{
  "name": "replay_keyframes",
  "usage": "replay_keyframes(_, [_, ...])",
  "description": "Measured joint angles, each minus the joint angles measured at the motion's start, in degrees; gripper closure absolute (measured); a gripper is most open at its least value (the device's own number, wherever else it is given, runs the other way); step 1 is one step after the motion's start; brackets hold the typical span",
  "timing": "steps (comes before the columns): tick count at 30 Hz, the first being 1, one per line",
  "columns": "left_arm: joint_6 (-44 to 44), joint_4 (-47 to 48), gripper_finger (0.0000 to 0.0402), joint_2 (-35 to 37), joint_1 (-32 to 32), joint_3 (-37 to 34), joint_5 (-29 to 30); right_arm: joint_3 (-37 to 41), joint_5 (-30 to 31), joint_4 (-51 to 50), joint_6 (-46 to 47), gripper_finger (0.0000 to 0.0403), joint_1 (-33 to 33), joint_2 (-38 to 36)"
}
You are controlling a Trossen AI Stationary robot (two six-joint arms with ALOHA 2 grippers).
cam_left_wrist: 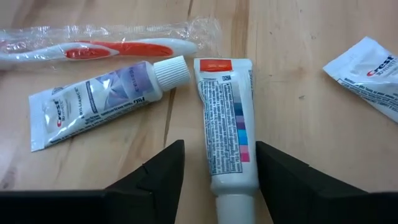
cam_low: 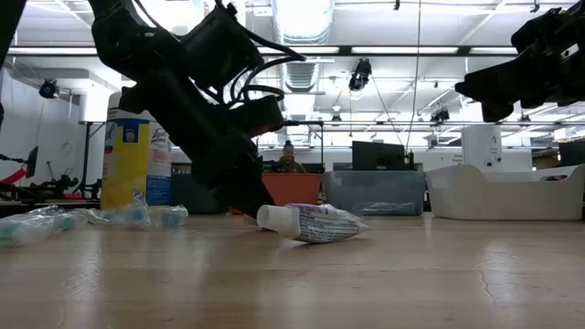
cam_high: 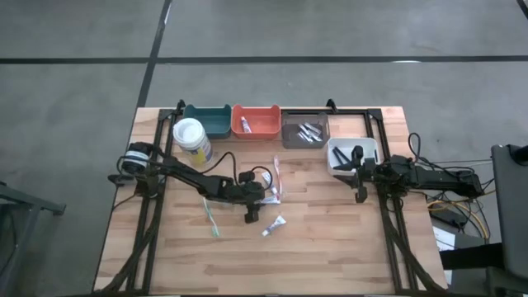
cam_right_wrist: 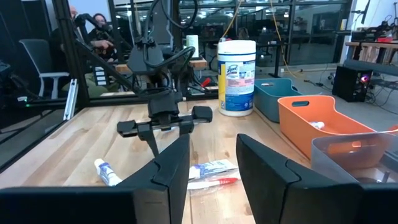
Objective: Pick & Place Travel size toiletries
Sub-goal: Put the middle toothpaste into the orange bin
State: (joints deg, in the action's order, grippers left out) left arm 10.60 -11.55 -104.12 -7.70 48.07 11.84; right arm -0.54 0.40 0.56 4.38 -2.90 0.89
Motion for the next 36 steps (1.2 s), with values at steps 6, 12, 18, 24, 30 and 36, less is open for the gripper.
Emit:
replay_keyframes(6, [-1.9,-0.1,0.0246,0.0,0.0,-0.1,0.2,0.0,0.0,0.0,0.1,0.0283,0.0,0.0])
replay_keyframes(12, [-3.8,-0.8,0.029,0.0,0.1,-0.1,0.6,0.0,0.0,0.0,0.1,0.0286,0.0,0.0])
replay_keyframes(18, [-4.7,-1.0,0.031,0.3,0.1,-0.1,0.5,0.0,0.0,0.0,0.0,0.0279,0.0,0.0])
replay_keyframes(24, [-4.9,-1.0,0.0308,3.0,0.1,-0.1,0.3,0.0,0.0,0.0,0.0,0.0273,0.0,0.0])
replay_keyframes(30, [-6.3,-0.4,0.0307,8.0,0.6,0.0,0.2,0.0,0.0,0.0,0.1,0.0277,0.0,0.0])
replay_keyframes(36, [-6.8,-0.2,0.0307,13.6,2.4,-0.5,3.0,0.0,0.0,0.0,0.1,0.0285,0.0,0.0])
